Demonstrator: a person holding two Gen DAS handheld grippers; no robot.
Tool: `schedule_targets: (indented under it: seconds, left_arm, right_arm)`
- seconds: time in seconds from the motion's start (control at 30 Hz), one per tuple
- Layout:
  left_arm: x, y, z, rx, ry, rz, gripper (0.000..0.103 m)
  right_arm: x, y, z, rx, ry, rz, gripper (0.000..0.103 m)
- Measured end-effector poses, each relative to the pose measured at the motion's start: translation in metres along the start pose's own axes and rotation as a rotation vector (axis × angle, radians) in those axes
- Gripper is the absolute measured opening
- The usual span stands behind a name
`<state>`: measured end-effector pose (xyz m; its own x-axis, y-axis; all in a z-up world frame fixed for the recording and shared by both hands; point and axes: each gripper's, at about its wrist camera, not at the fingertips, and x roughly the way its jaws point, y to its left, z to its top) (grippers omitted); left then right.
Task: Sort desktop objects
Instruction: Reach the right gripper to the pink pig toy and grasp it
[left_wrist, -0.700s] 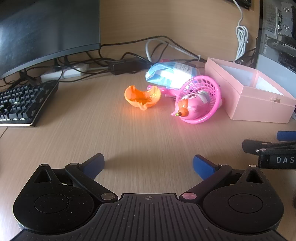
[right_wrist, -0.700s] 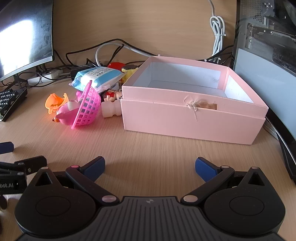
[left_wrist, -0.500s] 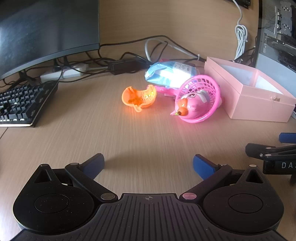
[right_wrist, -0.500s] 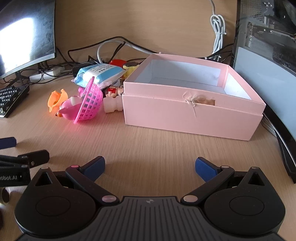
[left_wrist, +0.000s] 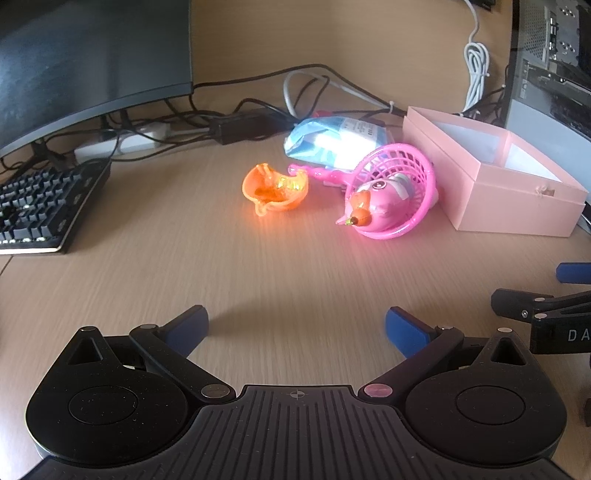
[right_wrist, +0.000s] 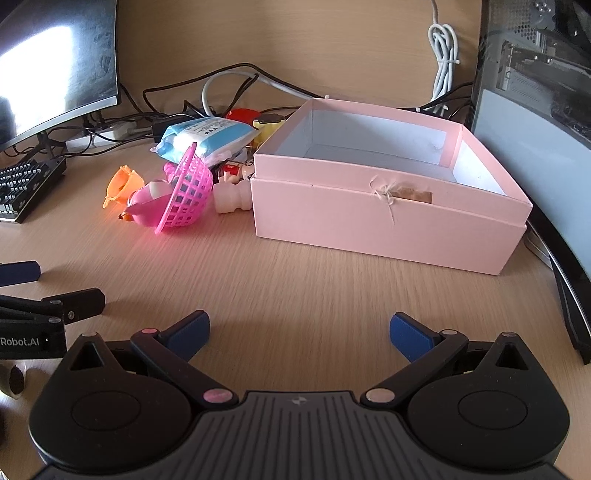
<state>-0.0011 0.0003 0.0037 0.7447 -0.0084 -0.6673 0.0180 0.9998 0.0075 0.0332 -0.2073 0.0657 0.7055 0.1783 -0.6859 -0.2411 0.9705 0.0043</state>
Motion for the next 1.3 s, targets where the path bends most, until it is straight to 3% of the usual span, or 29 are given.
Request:
schedule_targets:
  seconds: [0.23, 0.43, 0.47, 0.53, 0.63, 0.73, 0.87, 0.97, 1.0, 1.07, 1.17, 1.3]
  left_arm:
    - [0.002, 0.002, 0.003, 0.024, 0.016, -0.019, 0.103]
    - [-0.002, 0.016, 0.001, 0.100, 0.024, -0.117, 0.103]
    - [-0.006, 0.026, 0.000, 0.073, 0.010, -0.129, 0.103]
    - [-0.017, 0.046, -0.001, 0.011, -0.048, -0.127, 0.103]
    - [-0.033, 0.070, 0.001, -0.004, -0.126, -0.053, 0.103]
    - [-0.039, 0.086, 0.007, -0.045, -0.138, 0.014, 0.103]
    - [-0.030, 0.093, 0.008, -0.075, -0.092, 0.044, 0.103]
    - [-0.027, 0.094, 0.007, -0.073, -0.073, 0.035, 0.103]
    - [-0.028, 0.093, 0.006, -0.070, -0.071, 0.030, 0.103]
    - [-0.028, 0.092, 0.005, -0.063, -0.069, 0.021, 0.103]
    - [-0.028, 0.088, 0.003, -0.049, -0.065, 0.002, 0.103]
    - [-0.023, 0.080, 0.002, -0.028, -0.078, -0.052, 0.103]
  right_arm:
    - [-0.004, -0.001, -0.002, -0.013, 0.006, 0.017, 0.103]
    - [-0.004, 0.001, -0.001, -0.021, 0.011, 0.030, 0.103]
    - [-0.005, 0.004, -0.001, -0.049, 0.011, 0.060, 0.103]
    - [-0.014, 0.017, -0.001, -0.110, -0.065, 0.066, 0.103]
    - [-0.030, 0.054, 0.000, -0.296, -0.256, 0.007, 0.103]
    - [-0.031, 0.094, 0.006, -0.459, -0.379, -0.009, 0.088]
    - [0.000, 0.137, 0.021, -0.572, -0.357, -0.005, 0.073]
    - [0.025, 0.153, 0.027, -0.621, -0.318, -0.046, 0.068]
    - [0.031, 0.154, 0.029, -0.630, -0.303, -0.052, 0.055]
    - [0.036, 0.150, 0.028, -0.628, -0.281, -0.064, 0.043]
    - [0.022, 0.138, 0.028, -0.576, -0.297, -0.039, 0.042]
    - [-0.026, 0.100, 0.033, -0.416, -0.350, 0.036, 0.042]
